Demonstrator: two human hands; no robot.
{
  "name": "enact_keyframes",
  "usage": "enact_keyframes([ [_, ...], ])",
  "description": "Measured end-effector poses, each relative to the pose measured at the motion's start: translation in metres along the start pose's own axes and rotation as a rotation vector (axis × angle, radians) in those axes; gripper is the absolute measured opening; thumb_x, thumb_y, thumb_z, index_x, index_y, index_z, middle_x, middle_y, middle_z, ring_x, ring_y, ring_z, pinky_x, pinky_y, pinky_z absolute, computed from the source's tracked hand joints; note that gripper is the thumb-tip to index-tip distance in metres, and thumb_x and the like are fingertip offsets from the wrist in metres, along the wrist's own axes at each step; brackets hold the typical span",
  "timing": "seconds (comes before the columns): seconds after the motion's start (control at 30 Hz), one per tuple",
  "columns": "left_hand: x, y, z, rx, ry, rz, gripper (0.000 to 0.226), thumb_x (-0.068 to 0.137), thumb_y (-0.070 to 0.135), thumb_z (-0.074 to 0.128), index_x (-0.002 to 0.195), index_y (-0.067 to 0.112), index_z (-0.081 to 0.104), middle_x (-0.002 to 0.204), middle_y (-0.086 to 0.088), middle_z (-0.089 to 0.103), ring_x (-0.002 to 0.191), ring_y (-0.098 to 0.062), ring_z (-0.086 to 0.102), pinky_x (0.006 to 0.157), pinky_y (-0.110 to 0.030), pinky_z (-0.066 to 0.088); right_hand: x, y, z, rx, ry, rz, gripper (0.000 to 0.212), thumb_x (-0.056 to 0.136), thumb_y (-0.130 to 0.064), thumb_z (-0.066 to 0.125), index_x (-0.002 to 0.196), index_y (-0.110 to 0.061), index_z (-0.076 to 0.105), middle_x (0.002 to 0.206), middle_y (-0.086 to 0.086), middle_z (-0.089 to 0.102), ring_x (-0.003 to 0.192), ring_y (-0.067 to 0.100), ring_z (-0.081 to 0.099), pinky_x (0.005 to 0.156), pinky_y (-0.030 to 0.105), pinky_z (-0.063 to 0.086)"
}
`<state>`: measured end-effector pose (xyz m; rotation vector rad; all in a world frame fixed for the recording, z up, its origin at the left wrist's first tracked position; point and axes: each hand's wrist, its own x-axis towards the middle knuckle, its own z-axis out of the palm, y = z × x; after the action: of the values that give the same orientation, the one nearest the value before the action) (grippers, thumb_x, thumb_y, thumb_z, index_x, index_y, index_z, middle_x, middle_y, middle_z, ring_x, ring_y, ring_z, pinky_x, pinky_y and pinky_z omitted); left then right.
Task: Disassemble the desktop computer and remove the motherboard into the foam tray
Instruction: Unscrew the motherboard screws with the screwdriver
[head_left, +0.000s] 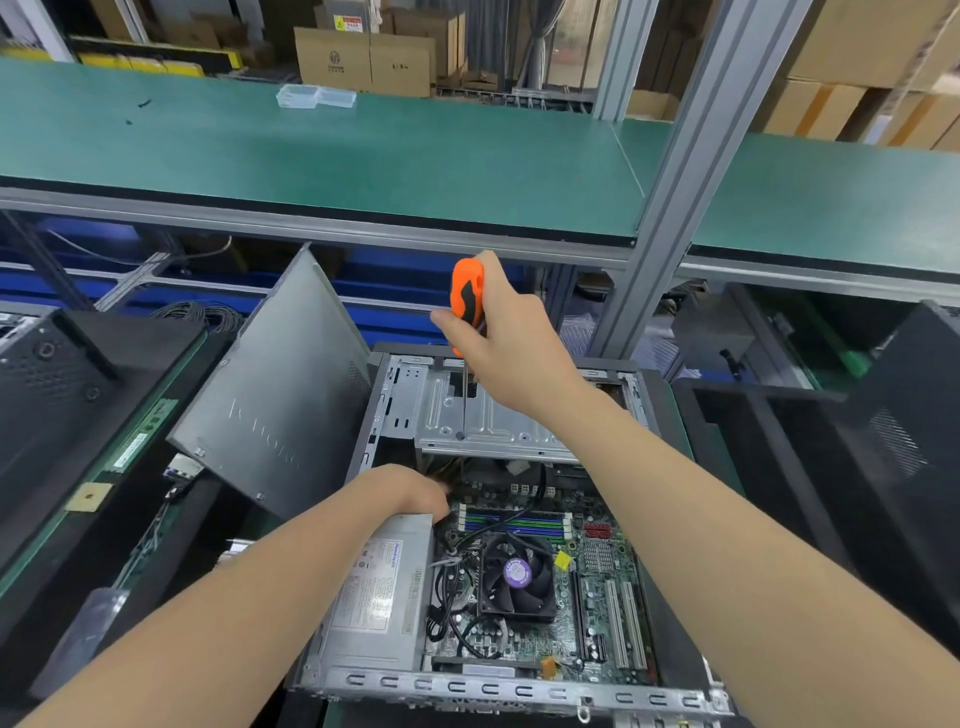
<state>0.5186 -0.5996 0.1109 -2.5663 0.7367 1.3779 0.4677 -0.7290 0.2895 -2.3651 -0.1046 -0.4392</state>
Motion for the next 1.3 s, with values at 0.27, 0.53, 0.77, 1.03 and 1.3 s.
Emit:
enact_keyframes([
  [0.27, 0.01, -0.003, 0.003, 0.003, -0.031, -0.004, 0.077, 0.098, 0.01, 0.034, 0.165, 0.026, 0.0, 0.173, -0.006, -0.001, 0.159, -0.027, 0.007, 0.128, -0.046, 0.015, -0.009, 0.007, 0.006, 0.006, 0.008, -0.015, 0.03, 0.103, -0.041, 0.058, 0.113, -0.022, 0.037, 0.073, 0.007, 0.053, 0.058, 0.016, 0.045, 0.051, 0.029, 0.042],
  [0.53, 0.017, -0.003, 0.005, 0.062, -0.03, -0.02, 0.076, 0.096, 0.008, 0.033, 0.165, 0.02, 0.006, 0.173, -0.008, 0.005, 0.158, -0.027, 0.012, 0.127, -0.048, 0.02, -0.017, 0.012, 0.007, -0.001, 0.039, -0.035, 0.03, 0.103, -0.042, 0.059, 0.112, -0.024, 0.036, 0.069, -0.002, 0.052, 0.053, 0.011, 0.044, 0.047, 0.022, 0.039],
  [0.77, 0.022, -0.005, 0.006, 0.08, -0.034, -0.01, 0.077, 0.095, 0.009, 0.033, 0.165, 0.021, 0.004, 0.173, -0.007, 0.001, 0.159, -0.026, 0.006, 0.128, -0.047, 0.015, -0.019, 0.008, 0.01, -0.022, 0.028, -0.048, 0.035, 0.103, -0.044, 0.059, 0.121, -0.023, 0.036, 0.07, -0.004, 0.049, 0.055, 0.012, 0.049, 0.048, 0.024, 0.044],
  [1.03, 0.021, -0.002, 0.004, 0.071, -0.03, 0.002, 0.08, 0.093, 0.006, 0.036, 0.165, 0.02, 0.006, 0.173, -0.009, 0.006, 0.158, -0.028, 0.013, 0.126, -0.043, 0.02, -0.017, 0.003, 0.008, -0.022, 0.019, -0.093, 0.03, 0.103, -0.04, 0.059, 0.113, -0.022, 0.037, 0.066, 0.0, 0.047, 0.05, 0.012, 0.041, 0.046, 0.025, 0.037],
  [1.3, 0.022, -0.002, 0.005, 0.094, -0.032, 0.02, 0.082, 0.091, 0.003, 0.037, 0.165, 0.02, 0.006, 0.172, -0.009, 0.005, 0.158, -0.029, 0.012, 0.125, -0.043, 0.02, -0.015, 0.008, 0.005, 0.02, 0.032, -0.068, 0.027, 0.103, -0.038, 0.059, 0.11, -0.023, 0.037, 0.07, 0.006, 0.055, 0.054, 0.009, 0.045, 0.05, 0.023, 0.041],
])
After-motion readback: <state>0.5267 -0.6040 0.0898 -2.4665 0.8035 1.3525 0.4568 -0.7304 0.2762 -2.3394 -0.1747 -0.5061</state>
